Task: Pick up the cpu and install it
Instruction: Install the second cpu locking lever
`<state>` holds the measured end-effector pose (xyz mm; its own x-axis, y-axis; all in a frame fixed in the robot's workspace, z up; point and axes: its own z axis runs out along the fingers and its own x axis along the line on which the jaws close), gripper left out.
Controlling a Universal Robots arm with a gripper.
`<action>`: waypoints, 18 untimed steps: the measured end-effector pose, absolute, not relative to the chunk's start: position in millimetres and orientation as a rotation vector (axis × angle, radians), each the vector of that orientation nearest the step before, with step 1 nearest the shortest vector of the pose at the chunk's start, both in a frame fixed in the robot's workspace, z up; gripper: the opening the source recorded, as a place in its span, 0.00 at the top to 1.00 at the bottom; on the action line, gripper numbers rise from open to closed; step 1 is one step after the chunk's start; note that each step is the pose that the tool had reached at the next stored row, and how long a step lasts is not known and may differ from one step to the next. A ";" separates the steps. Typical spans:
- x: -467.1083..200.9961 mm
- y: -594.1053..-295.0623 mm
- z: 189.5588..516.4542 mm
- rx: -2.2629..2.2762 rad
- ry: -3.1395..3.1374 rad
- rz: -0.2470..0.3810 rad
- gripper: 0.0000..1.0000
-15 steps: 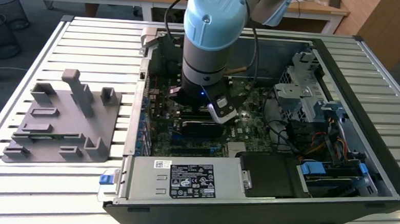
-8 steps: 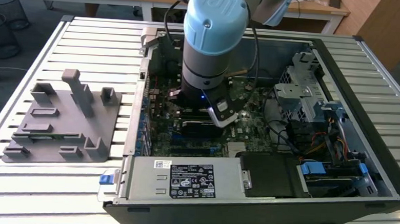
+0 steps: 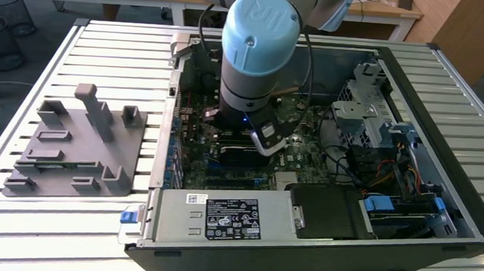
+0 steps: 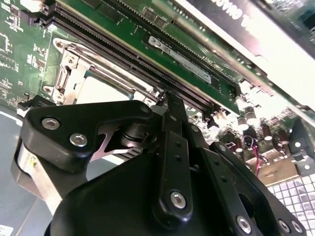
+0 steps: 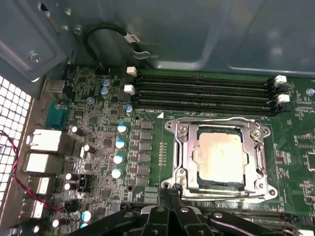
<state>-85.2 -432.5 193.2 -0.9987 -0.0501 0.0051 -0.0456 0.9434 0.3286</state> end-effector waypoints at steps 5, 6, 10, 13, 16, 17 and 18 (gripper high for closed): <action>-85.3 -432.6 188.4 0.076 -3.080 -0.543 0.89; -85.3 -432.5 188.3 0.077 -3.079 -0.551 0.89; -85.5 -432.5 188.2 0.077 -3.079 -0.558 0.89; -86.7 -432.1 188.1 0.077 -3.079 -0.558 0.89; -87.5 -429.5 188.1 0.077 -3.079 -0.558 0.89; -87.5 -428.6 188.0 0.077 -3.079 -0.558 0.89; -87.6 -427.6 187.9 0.077 -3.079 -0.558 0.89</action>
